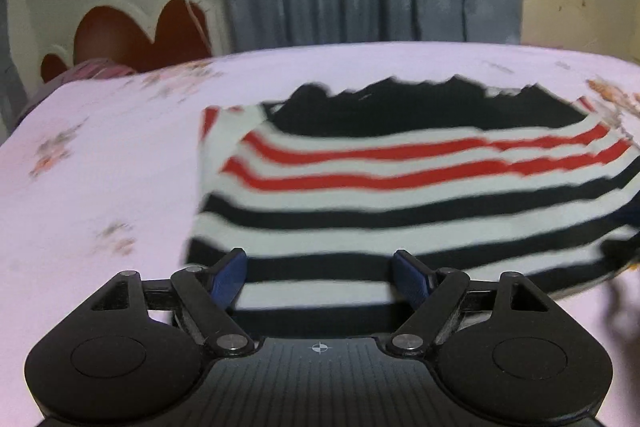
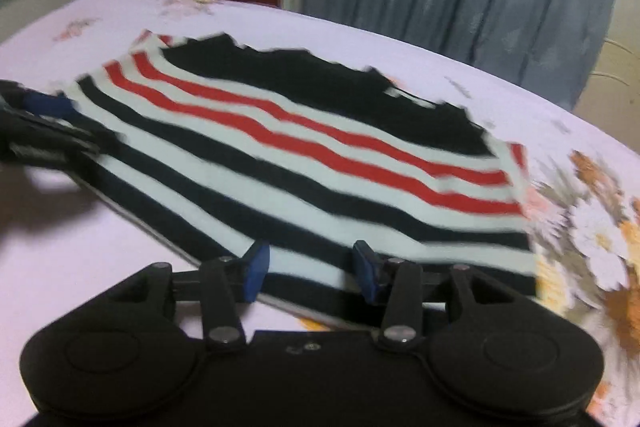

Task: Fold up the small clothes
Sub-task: 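Smooth the folded sweater flat with both open grippers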

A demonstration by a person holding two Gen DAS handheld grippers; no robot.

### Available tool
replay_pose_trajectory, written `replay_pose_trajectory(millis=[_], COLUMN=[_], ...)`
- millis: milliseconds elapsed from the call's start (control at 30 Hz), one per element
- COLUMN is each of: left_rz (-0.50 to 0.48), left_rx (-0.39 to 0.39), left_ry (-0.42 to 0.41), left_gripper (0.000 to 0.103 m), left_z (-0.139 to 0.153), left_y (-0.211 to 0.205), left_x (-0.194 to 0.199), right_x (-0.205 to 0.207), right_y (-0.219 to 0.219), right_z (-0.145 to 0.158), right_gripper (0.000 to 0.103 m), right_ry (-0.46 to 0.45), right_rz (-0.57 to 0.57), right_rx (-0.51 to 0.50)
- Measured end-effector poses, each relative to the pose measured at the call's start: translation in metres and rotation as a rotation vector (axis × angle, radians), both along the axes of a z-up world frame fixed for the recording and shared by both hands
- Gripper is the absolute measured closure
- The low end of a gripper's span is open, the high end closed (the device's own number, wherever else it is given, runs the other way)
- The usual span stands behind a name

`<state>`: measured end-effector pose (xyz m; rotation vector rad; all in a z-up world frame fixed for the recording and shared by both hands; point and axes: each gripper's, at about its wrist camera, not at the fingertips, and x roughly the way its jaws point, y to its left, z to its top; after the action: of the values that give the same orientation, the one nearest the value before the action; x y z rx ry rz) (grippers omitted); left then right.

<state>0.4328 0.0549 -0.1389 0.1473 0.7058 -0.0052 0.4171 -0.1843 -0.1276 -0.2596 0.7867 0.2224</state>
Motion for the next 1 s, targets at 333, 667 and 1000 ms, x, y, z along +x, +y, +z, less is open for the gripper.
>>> replay_pose_trajectory(millis=[333,667,1000], left_rz=[0.026,0.022,0.059], left_rx=[-0.008,-0.013,-0.018], left_ry=[0.015,0.019,0.017], left_gripper=[0.024,0.024,0.024], left_z=[-0.005,-0.005,-0.005], left_y=[0.014,0.013,0.016], left_x=[-0.006,-0.007,-0.010], right_x=[-0.015,-0.014,-0.016], right_y=[-0.082,-0.085,-0.089], right_z=[0.003,0.015,0.006], right_gripper=[0.061,0.073,0.077], right_ry=[0.052,0.031,0.060], right_rz=[-0.235,-0.255,-0.245], right_rx=[0.039,0.031,0.028])
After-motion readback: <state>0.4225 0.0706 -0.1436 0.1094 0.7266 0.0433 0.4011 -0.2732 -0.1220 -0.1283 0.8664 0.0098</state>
